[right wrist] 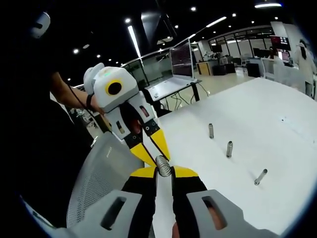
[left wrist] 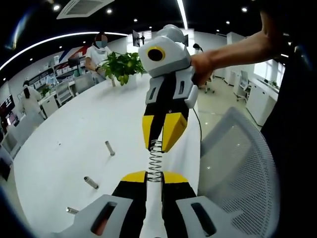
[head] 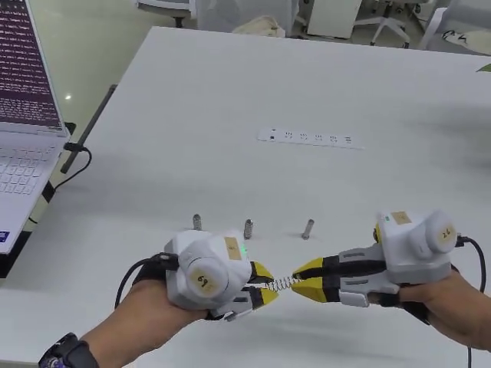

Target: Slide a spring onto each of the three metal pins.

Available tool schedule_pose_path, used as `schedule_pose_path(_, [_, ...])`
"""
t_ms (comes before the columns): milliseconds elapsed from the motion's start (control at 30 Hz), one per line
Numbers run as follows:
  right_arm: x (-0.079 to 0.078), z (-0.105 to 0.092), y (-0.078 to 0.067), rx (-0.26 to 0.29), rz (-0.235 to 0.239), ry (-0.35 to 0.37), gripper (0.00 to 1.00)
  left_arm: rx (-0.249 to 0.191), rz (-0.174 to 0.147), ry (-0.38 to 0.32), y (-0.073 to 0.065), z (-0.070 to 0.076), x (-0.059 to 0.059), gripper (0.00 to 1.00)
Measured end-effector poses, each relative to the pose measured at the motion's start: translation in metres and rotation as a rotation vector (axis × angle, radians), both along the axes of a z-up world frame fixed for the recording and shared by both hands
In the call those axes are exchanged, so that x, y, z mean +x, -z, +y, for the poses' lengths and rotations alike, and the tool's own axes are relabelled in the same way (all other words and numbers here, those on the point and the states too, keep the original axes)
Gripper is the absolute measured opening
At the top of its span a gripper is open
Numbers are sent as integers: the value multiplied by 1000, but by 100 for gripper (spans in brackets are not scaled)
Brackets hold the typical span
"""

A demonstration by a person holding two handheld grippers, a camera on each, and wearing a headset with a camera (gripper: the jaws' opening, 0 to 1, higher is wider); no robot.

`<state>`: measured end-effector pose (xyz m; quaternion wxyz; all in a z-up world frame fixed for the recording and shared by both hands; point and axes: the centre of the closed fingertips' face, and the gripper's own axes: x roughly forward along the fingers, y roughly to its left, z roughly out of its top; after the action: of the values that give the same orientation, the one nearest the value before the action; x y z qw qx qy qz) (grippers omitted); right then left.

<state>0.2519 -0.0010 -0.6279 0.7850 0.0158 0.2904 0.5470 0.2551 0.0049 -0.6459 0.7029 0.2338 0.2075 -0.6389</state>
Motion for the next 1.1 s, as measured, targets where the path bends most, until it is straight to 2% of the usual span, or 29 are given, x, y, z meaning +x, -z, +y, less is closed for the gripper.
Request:
schedule_pose_path(133, [4, 3, -6, -24, -21, -1, 9, 3, -10, -4, 1, -3, 2, 2])
schedule_pose_path(433, [4, 15, -19, -65, -72, -33, 9, -28, 6, -2, -1, -13, 2, 2])
schedule_pose_path(700, [4, 12, -15, -129, -89, -60, 10, -36, 11, 4, 0, -16, 1, 2])
schedule_pose_path(867, [0, 5, -8, -233, -104, -115, 17, -36, 9, 12, 0, -16, 1, 2])
schedule_pose_path(1000, [2, 3, -5, -283, -123, -139, 20, -30, 7, 21, 1, -17, 0, 2])
schedule_pose_path(1100, [-1, 4, -1, -327, -137, -184, 21, -24, 6, 34, 2, -18, -3, 2])
